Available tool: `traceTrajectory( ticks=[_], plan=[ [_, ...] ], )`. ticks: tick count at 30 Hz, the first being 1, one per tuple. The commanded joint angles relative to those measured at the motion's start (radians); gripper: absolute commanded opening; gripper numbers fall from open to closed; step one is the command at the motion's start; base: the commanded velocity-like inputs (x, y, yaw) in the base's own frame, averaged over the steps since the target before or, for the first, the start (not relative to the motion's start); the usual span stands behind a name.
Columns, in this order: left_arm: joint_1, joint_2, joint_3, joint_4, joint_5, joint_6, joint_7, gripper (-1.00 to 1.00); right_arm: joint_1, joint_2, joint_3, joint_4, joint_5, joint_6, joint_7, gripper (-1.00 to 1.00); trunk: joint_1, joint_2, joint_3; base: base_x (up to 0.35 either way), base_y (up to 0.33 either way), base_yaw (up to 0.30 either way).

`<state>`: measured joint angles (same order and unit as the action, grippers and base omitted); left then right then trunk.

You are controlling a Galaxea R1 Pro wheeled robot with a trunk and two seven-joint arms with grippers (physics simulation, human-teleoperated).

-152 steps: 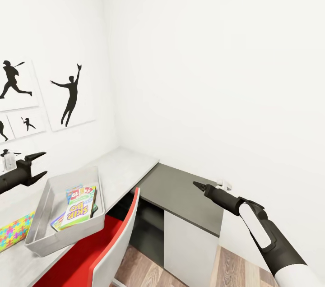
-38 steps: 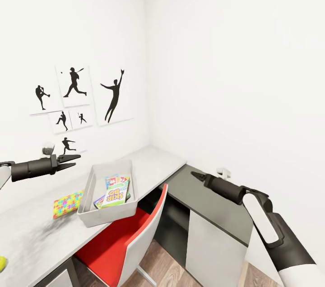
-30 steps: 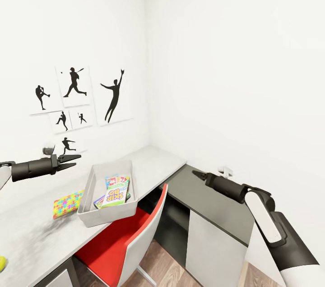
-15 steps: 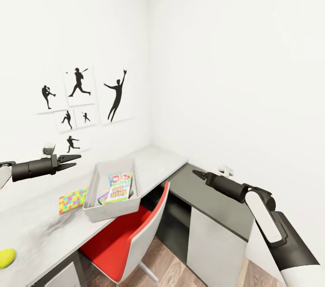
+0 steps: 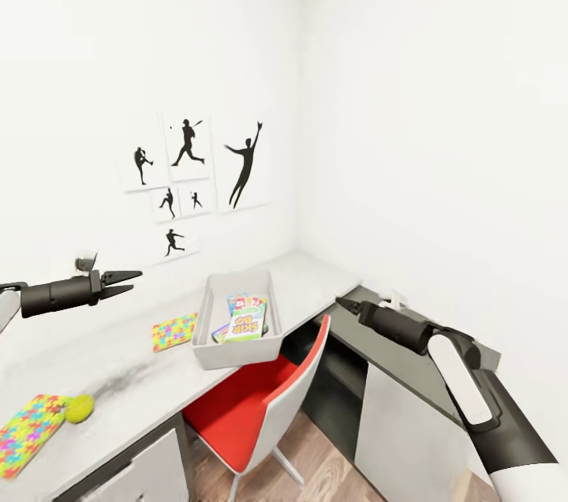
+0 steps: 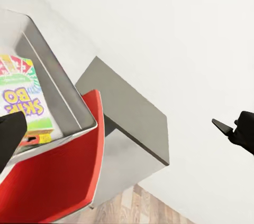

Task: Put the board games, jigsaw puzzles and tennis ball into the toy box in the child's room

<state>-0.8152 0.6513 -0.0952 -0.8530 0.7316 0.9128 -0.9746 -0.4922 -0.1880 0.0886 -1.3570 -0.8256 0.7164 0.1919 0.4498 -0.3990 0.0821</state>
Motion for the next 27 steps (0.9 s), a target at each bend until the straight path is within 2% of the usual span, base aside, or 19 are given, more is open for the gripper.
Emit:
traceTrajectory(
  ticks=[1,10,23,25,27],
  plan=[
    [-0.001,0.001,-0.003,0.001,0.005,0.005,-0.001,1.0,0.0,-0.001,0.0,-0.001,0.002,0.003,0.003,1.0,0.0,-0.001,-0.001,-0.138,0.192,0.29],
    [-0.001,0.002,-0.003,0.001,0.005,0.005,-0.001,1.0,0.0,0.002,0.0,0.003,0.003,0.003,0.0,1.0,0.0,-0.001,-0.005,-0.142,0.175,0.29],
    [-0.001,0.001,-0.003,0.001,0.005,0.005,-0.001,1.0,0.0,0.003,-0.003,0.0,0.002,0.004,0.002,1.0,0.0,-0.001,-0.012,-0.009,0.018,0.284],
    [-0.001,0.001,-0.003,0.001,0.005,0.005,-0.001,1.0,-0.003,0.001,-0.004,-0.003,0.0,0.013,0.0,1.0,0.0,-0.001,-0.013,0.0,0.001,0.281],
    [-0.001,0.001,-0.002,0.001,0.005,0.005,-0.001,1.0,-0.028,0.0,-0.005,-0.03,0.0,0.058,-0.005,1.0,0.0,-0.001,-0.015,0.0,0.0,0.266]
  ],
)
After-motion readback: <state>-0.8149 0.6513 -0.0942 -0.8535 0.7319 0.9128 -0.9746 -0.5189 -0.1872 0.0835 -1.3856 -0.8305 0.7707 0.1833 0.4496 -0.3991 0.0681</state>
